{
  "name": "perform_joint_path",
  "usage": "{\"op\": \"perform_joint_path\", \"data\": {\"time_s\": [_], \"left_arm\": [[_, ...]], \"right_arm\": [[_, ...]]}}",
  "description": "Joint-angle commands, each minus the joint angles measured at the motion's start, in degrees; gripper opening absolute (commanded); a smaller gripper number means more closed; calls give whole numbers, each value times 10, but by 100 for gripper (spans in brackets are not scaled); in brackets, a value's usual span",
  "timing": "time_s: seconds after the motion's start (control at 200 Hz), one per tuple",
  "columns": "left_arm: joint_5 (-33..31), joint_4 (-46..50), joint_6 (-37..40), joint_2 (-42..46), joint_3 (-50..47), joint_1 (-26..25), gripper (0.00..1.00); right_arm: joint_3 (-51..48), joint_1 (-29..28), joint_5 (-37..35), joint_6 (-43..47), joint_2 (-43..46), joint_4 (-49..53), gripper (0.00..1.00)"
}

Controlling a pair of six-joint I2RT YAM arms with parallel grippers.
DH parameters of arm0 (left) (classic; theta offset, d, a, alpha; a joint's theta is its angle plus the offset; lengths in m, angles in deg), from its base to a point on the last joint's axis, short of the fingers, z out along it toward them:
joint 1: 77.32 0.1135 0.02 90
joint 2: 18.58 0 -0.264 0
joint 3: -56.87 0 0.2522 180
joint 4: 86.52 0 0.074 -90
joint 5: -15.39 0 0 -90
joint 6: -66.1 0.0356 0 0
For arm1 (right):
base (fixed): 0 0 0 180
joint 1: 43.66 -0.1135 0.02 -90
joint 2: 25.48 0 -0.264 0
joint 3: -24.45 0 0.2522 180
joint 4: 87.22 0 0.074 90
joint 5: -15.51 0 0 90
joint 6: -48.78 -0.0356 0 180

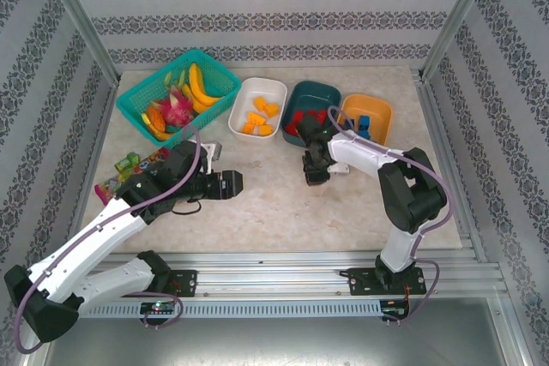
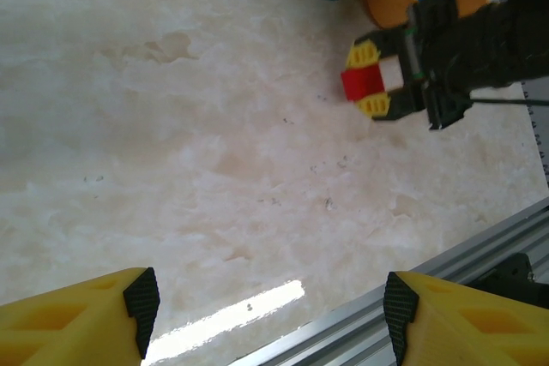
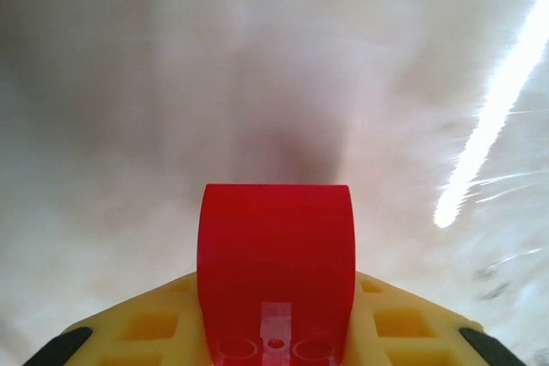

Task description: Sort the legos into containers by color

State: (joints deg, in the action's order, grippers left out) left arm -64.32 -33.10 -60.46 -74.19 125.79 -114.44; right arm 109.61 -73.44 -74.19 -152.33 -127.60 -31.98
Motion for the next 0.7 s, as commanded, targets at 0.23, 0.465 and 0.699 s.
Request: {"op": "perform_joint_path", "data": {"time_s": [0.23,0.465,0.699], "left_arm": [[47,-106,-31,-141,137,44,76],[84,-150,-23,-271,240,93,78],[93,-184,-26,-380,323,124,85]], "right_arm": [[143,44,-82,306,4,-5,20],[310,94,-57,501,-129,-1,19],[488,141,1,590,-271,15,18]]}}
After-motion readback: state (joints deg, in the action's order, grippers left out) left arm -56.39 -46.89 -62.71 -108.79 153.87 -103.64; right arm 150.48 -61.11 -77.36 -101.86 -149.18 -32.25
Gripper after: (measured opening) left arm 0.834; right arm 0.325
